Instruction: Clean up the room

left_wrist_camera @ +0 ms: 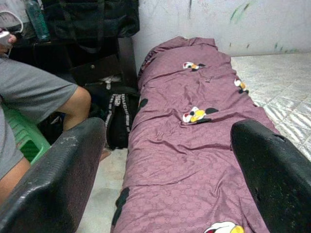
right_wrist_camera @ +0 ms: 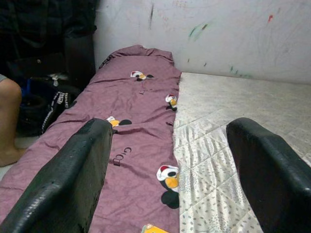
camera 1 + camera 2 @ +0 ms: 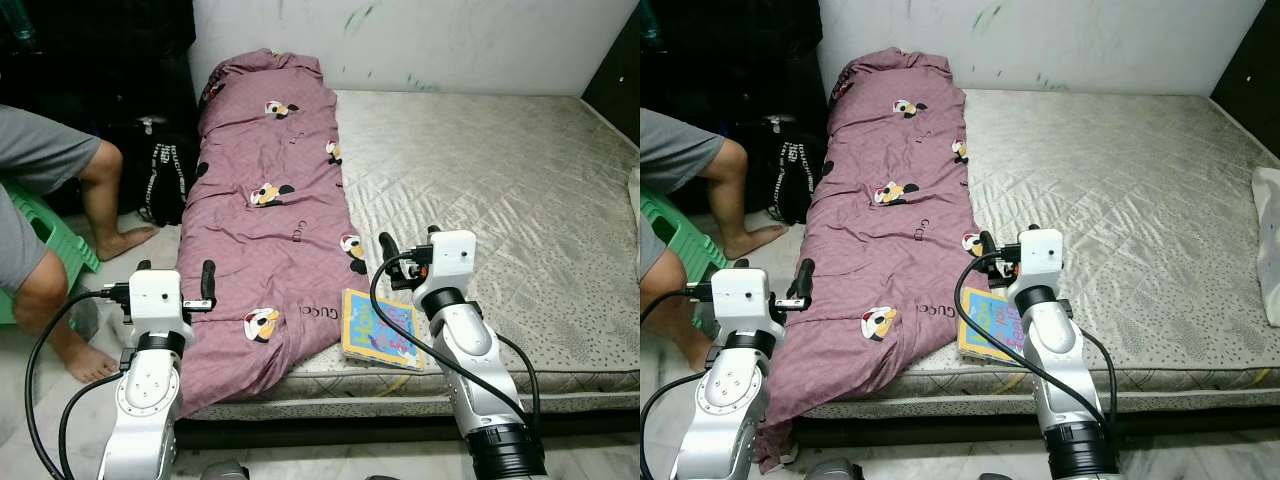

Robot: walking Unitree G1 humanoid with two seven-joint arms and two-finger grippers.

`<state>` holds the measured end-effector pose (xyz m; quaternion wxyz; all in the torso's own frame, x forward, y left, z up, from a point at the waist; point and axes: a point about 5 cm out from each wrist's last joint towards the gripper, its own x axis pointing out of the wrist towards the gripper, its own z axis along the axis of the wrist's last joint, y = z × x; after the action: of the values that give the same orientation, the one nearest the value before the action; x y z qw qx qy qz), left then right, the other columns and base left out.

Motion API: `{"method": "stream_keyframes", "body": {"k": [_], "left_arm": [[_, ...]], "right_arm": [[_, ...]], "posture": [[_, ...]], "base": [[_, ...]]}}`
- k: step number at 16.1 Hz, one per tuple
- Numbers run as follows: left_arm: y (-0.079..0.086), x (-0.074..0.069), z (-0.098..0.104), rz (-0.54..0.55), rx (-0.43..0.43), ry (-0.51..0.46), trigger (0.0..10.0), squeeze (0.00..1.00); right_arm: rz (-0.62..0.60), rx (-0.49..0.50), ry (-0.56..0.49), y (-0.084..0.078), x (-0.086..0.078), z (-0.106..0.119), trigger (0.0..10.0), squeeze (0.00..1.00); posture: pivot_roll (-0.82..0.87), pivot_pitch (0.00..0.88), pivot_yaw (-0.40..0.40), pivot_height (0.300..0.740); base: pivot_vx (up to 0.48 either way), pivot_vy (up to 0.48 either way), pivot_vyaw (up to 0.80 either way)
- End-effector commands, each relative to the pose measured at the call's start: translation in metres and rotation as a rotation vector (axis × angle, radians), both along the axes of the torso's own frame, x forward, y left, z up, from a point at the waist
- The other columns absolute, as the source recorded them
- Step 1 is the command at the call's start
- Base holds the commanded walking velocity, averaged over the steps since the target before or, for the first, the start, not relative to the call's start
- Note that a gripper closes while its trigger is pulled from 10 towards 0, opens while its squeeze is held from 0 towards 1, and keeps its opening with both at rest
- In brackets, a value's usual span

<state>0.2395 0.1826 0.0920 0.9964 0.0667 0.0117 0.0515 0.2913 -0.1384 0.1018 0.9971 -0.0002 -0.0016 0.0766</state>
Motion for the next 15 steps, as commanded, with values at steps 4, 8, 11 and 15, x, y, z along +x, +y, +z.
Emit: {"method": "stream_keyframes", "body": {"k": [4, 8, 11, 15], "left_arm": [[-0.0060, 0.0029, 0.0006, -0.031, 0.010, 0.005, 10.0, 0.00], [-0.0055, 0.0026, -0.0002, -0.030, 0.008, 0.009, 10.0, 0.00], [-0.0059, 0.0027, -0.0003, -0.033, 0.010, 0.009, 10.0, 0.00], [-0.0063, 0.0030, -0.0003, -0.038, 0.008, 0.009, 10.0, 0.00]], "right_arm": [[-0.002, -0.019, -0.017, -0.0003, 0.0031, 0.0034, 10.0, 0.00], [0.009, -0.022, -0.014, 0.0020, 0.0033, 0.0026, 10.0, 0.00], [0.013, -0.025, -0.013, 0.0023, 0.0035, 0.0023, 10.0, 0.00], [0.020, -0.029, -0.014, 0.0030, 0.0041, 0.0027, 10.0, 0.00]], "posture": [[-0.02, 0.000, -0.048, 0.740], [-0.02, 0.000, -0.049, 0.740], [-0.02, 0.000, -0.048, 0.740], [-0.02, 0.000, -0.048, 0.740]], "base": [[0.000, 0.000, 0.00], [0.000, -0.245, 0.00], [0.000, -0.241, 0.00], [0.000, -0.253, 0.00]]}}
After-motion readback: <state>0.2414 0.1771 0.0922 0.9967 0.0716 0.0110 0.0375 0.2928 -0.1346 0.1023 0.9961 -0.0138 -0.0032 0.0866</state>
